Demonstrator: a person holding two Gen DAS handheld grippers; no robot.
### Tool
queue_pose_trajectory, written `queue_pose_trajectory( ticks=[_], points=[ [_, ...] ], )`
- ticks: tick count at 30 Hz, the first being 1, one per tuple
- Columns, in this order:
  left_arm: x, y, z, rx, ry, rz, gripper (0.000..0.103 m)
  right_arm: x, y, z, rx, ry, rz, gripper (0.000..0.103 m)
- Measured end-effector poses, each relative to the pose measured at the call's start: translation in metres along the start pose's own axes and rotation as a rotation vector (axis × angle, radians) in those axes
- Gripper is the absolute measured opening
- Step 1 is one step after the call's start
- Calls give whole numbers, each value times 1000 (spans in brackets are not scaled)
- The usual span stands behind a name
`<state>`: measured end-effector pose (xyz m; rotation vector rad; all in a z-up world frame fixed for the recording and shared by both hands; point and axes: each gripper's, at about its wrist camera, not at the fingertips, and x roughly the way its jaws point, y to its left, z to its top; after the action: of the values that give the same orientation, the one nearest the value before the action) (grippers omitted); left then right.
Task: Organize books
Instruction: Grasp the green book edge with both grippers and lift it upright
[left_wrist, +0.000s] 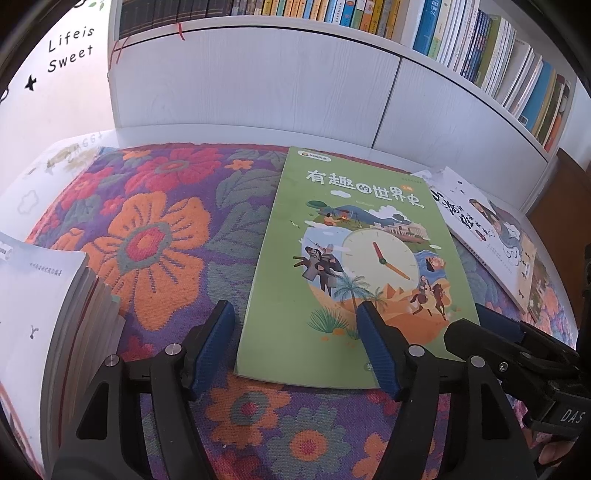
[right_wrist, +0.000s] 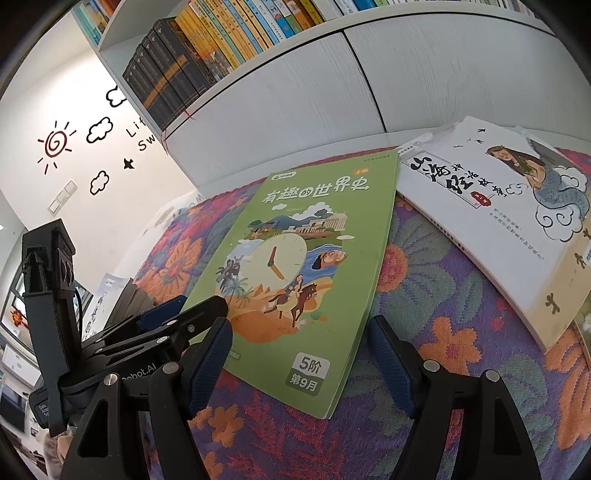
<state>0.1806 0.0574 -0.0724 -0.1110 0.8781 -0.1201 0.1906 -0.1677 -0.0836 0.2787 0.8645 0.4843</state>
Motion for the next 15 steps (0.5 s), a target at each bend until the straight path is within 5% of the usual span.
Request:
queue_pose_trajectory(
  ticks=[15],
  points=[
    [1,-4,0,21,3,21,71,2,5,1,-26,13,-9,77]
  ],
)
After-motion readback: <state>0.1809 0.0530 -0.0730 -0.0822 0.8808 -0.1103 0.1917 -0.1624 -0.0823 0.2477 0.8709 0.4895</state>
